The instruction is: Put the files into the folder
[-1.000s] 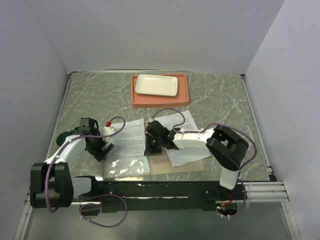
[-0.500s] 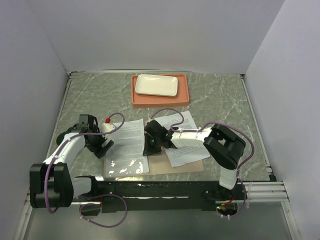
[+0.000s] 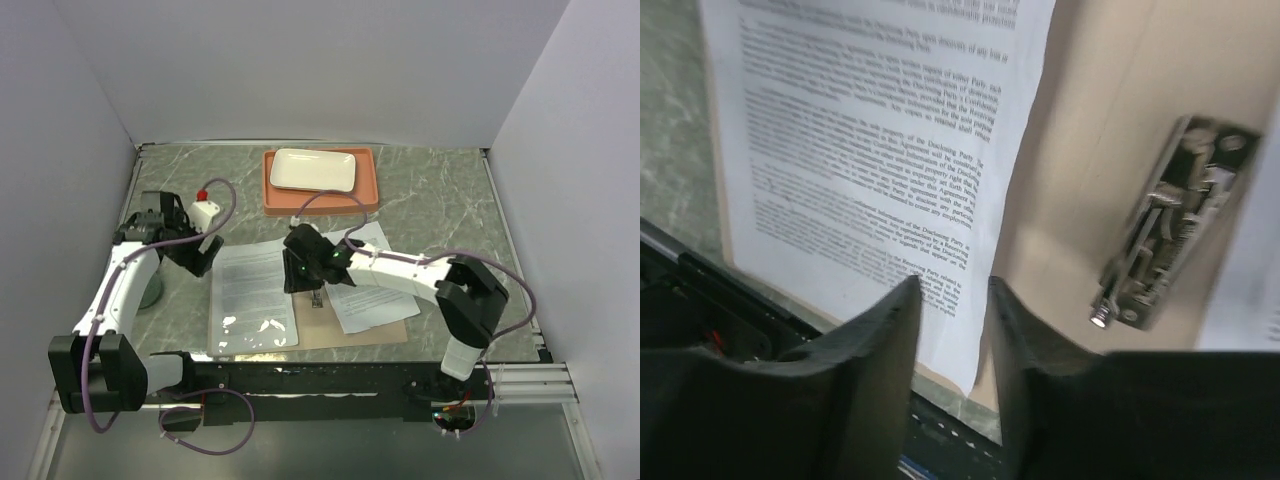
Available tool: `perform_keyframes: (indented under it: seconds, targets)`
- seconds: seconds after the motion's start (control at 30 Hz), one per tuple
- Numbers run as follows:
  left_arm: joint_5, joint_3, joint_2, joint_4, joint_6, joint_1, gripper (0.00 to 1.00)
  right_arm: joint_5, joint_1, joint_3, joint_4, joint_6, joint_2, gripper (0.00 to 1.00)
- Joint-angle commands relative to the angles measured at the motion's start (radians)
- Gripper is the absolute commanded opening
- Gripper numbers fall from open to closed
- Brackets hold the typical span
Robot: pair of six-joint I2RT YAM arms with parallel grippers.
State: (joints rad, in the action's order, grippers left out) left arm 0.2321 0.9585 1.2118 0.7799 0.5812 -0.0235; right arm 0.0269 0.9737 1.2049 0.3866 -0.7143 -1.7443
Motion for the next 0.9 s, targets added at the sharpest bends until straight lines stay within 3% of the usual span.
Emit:
perform_keyframes:
  seconds: [0.0, 0.07, 0.17, 0.7, 0.77, 0.87]
  targets:
    - [0.124, 0.106, 0.018, 0.097, -0.053, 0.013, 0.96, -0.169, -0.024, 0.093, 0.202, 0.082, 0.069, 0.45]
    - [0.131, 0.105, 0.023, 0.096, -0.061, 0.017, 0.96, -0.241, -0.026, 0.152, 0.305, 0.088, 0.011, 0.45]
    - [0.131, 0.083, 0.020, 0.090, -0.064, 0.050, 0.96, -0.254, -0.027, 0.170, 0.337, 0.078, -0.049, 0.53]
    - [0.121, 0.026, -0.024, 0.096, -0.038, 0.066, 0.96, -0.137, -0.089, 0.107, 0.239, 0.047, -0.138, 0.55]
    - [0.121, 0.022, -0.023, 0.096, -0.040, 0.066, 0.96, -0.119, -0.089, 0.105, 0.218, 0.052, -0.138, 0.62]
    - [0.121, 0.019, -0.020, 0.093, -0.037, 0.066, 0.96, -0.113, -0.087, 0.104, 0.216, 0.042, -0.139, 0.63]
